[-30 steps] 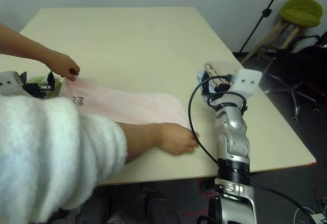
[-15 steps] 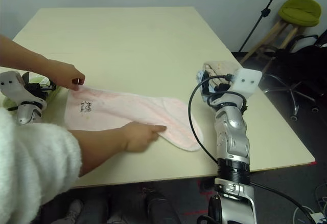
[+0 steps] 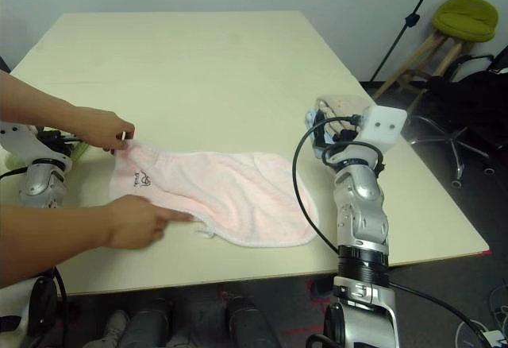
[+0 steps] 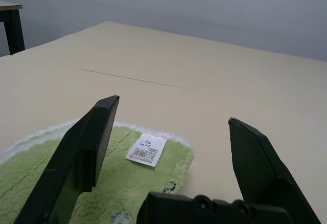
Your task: Fold the towel and set it aside.
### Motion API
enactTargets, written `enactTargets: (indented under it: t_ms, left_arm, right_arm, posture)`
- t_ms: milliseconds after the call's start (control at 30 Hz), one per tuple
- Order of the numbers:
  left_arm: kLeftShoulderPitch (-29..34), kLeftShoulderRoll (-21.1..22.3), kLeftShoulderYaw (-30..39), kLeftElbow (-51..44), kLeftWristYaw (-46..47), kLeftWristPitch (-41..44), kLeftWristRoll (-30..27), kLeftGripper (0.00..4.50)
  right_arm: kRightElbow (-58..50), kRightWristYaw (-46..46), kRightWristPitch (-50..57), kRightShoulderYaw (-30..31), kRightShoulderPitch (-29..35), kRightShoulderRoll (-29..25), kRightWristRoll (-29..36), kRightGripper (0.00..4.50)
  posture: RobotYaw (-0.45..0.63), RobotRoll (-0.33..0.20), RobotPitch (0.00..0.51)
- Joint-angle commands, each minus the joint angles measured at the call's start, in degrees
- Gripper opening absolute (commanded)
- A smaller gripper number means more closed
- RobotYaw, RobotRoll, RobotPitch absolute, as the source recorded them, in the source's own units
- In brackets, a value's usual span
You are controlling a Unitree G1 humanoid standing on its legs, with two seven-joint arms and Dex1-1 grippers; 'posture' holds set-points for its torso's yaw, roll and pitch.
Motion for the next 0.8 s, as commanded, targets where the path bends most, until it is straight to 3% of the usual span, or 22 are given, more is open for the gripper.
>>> enactTargets:
  t_ms: [33, 800]
  left_arm:
    - [0.45, -0.37, 0.52, 0.71, -0.05, -0.4, -0.19, 4.5]
    - [0.62, -1.2, 0.81, 0.48, 0.22, -0.7, -0.17, 4.5]
  right_arm:
    - [0.8, -0.04, 0.44, 0.33, -0.68, -0.01, -0.33, 4.48]
    - [1.09, 0.53, 0.59, 0.03, -0.86, -0.83, -0.32, 4.48]
  posture:
    - [0.0, 0.0, 0.091]
    - [0.01, 0.0, 0.094]
